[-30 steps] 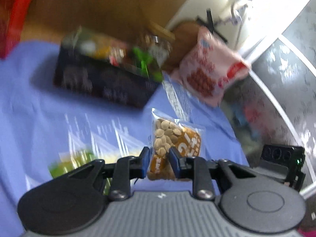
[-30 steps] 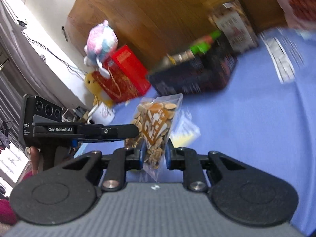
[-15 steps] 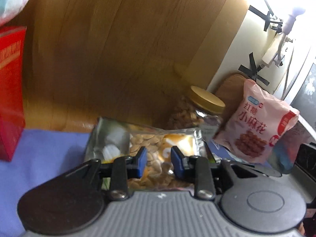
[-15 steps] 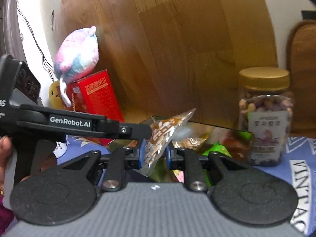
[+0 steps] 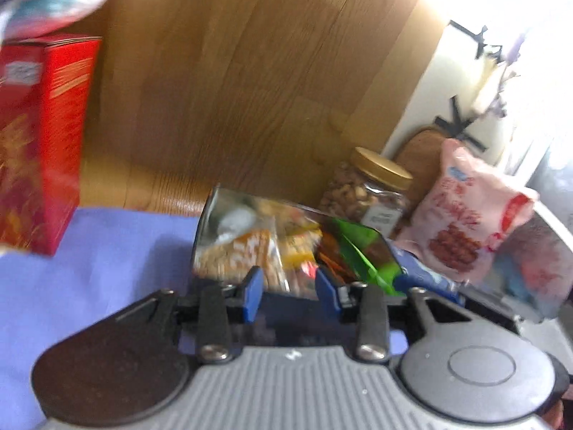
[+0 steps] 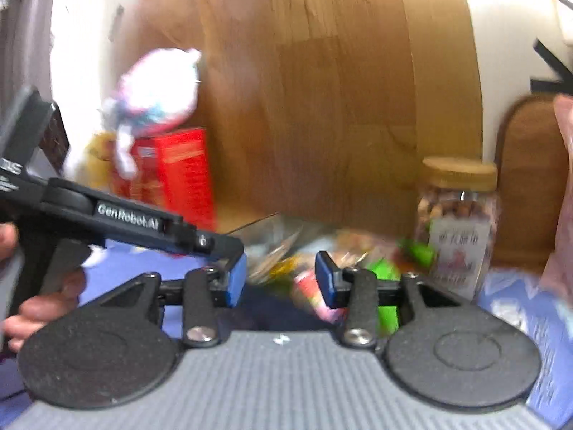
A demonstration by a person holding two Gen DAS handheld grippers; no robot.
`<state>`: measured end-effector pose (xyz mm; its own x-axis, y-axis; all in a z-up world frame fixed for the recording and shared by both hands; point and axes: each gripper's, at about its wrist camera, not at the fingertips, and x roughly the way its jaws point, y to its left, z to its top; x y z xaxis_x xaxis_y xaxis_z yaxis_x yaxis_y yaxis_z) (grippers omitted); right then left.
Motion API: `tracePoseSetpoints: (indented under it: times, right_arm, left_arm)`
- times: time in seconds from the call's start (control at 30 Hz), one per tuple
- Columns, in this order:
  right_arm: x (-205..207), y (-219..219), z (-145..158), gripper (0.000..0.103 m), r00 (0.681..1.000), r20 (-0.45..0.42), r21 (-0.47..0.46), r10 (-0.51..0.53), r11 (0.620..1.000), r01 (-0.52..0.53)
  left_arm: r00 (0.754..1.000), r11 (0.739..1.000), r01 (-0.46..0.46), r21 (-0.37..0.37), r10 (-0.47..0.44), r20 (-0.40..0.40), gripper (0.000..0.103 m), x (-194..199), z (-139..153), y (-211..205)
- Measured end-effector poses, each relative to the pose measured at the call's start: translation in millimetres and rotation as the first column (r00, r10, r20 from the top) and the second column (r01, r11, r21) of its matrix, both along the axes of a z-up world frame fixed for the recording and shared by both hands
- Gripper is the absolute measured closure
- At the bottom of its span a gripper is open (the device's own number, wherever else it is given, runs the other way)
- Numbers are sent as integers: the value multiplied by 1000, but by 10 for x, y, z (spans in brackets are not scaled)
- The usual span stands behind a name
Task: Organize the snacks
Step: 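Carry the orange-labelled bag into the tin and open the left tool, then move the left tool to the green translucent packet and close on it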
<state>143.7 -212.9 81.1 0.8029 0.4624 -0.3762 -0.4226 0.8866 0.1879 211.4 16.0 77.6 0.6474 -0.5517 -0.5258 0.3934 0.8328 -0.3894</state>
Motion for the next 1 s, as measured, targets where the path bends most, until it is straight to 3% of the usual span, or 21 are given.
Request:
tracePoseSetpoints:
  times: [0.1, 0.23, 0.3, 0.4, 0.53, 0.57, 0.73, 0.87, 1.0]
  right_arm:
    - [-341, -64, -167, 57, 987, -129, 66, 96, 994, -88]
    - [-554, -14, -557, 57, 899, -377, 164, 222, 972, -171]
    - [-621, -48, -658, 57, 864, -437, 247, 250, 957, -152]
    - [-673, -112, -692, 58, 848, -458, 325, 265, 938, -118]
    - [-743, -42, -728, 59, 852, -453, 347, 262, 932, -103]
    - [-774, -11, -728, 65, 855, -450, 343, 257, 934, -100]
    - [-861, 82, -703, 82, 861, -460, 307, 216, 949, -73]
    - [-1053, 11, -735, 86, 865, -458, 309, 204, 949, -61]
    - [-1313, -114, -717, 86, 884, -443, 292, 152, 956, -19]
  left_arm:
    - [998, 999, 24, -32, -26, -59, 64, -333, -117, 169]
    - [974, 997, 12, -79, -29, -227, 64, -722, -454, 436]
    - [956, 992, -8, -124, -29, -293, 64, -909, -606, 563]
    - [936, 985, -43, -165, -18, -352, 60, -1101, -765, 676]
    - [934, 974, -49, -223, -34, -356, 62, -1241, -862, 671]
    - [934, 972, -51, -231, -35, -357, 63, -1241, -875, 648]
    - [943, 982, -58, -177, -4, -334, 71, -1304, -842, 538]
    - [940, 982, -1, -188, -64, -336, 71, -1361, -860, 366]
    - [943, 985, 90, -150, -133, -305, 71, -1431, -840, 50]
